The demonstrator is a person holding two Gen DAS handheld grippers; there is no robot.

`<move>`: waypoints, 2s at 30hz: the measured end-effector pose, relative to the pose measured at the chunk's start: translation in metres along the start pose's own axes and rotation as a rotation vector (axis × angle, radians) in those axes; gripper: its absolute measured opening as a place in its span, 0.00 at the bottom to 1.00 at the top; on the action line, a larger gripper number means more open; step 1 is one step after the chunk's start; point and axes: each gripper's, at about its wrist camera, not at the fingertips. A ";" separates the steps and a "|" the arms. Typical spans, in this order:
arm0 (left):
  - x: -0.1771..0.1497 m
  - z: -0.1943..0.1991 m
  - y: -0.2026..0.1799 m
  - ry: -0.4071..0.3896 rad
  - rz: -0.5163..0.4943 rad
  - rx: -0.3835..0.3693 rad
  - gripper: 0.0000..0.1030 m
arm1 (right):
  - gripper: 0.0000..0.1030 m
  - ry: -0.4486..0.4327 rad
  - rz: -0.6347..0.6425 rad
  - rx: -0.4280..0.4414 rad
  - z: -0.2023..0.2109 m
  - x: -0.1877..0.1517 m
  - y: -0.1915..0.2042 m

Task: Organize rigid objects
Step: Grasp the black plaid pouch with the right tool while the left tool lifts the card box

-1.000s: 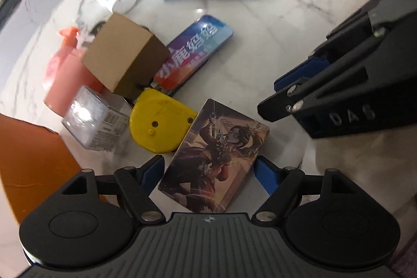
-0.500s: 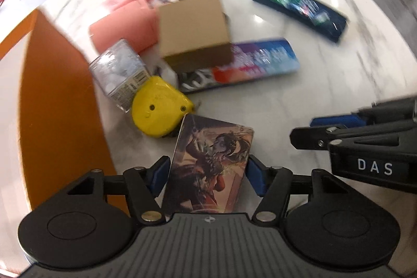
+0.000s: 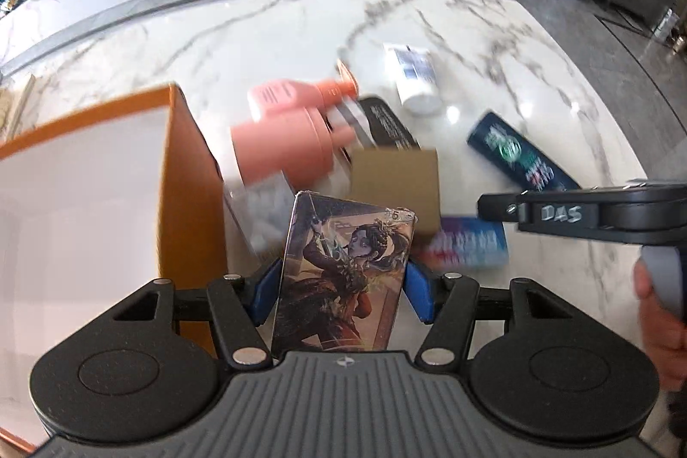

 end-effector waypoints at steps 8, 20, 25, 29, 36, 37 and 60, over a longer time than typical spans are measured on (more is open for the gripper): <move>0.023 -0.008 0.005 -0.019 0.011 0.006 0.67 | 0.29 0.002 0.018 0.011 -0.023 0.037 0.011; 0.057 -0.013 0.031 -0.044 0.087 0.001 0.67 | 0.55 0.121 0.061 0.039 -0.072 0.097 0.028; 0.060 -0.010 0.040 -0.052 0.105 -0.010 0.67 | 0.65 0.158 0.122 0.009 -0.087 0.101 0.041; 0.058 -0.005 0.044 -0.063 0.100 -0.021 0.67 | 0.69 0.152 0.204 -0.051 -0.092 0.098 0.057; 0.058 -0.002 0.045 -0.064 0.088 -0.043 0.67 | 0.59 0.161 0.177 -0.042 -0.089 0.095 0.051; 0.058 -0.002 0.044 -0.063 0.085 -0.042 0.67 | 0.52 0.152 0.156 -0.033 -0.085 0.095 0.047; 0.029 0.048 0.054 -0.140 0.120 -0.069 0.67 | 0.12 -0.014 0.041 0.012 0.001 0.072 0.020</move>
Point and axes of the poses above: each gripper's, at about its wrist camera, not at the fingertips, and z roughly against the way its jaws point, y to its left, x to its top, and after that the axes turned 10 degrees about y, right-handed
